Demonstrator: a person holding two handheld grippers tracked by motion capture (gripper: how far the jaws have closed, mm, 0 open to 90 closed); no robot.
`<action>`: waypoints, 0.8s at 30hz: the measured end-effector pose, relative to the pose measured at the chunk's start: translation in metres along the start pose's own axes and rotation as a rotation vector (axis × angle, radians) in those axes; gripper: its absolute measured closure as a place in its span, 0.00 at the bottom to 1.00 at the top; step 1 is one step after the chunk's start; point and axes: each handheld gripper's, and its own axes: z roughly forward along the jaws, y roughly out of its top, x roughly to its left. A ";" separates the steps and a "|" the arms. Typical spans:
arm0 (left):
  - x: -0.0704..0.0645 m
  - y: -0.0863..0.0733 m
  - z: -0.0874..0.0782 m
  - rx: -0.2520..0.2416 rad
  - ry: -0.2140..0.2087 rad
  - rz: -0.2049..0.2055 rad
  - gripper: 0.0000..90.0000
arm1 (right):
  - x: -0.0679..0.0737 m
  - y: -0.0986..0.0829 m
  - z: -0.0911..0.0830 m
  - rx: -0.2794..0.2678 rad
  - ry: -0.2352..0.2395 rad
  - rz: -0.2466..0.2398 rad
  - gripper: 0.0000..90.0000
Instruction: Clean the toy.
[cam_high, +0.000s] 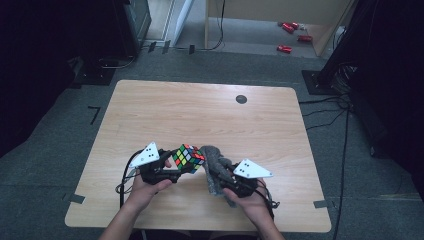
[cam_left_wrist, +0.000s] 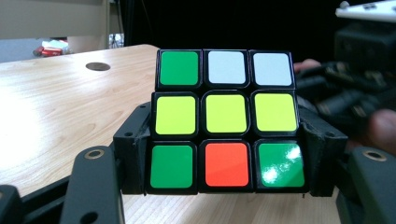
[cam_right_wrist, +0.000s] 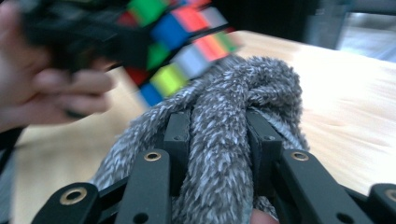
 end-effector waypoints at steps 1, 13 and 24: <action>0.000 0.000 0.000 0.000 0.000 -0.001 0.38 | -0.007 0.000 -0.004 -0.006 -0.023 0.013 0.75; 0.001 -0.002 0.001 0.012 0.009 0.000 0.38 | -0.049 -0.007 -0.023 0.025 -0.222 0.082 0.74; 0.002 -0.003 0.003 0.023 0.015 -0.001 0.38 | -0.074 -0.026 -0.024 0.133 -0.378 0.177 0.73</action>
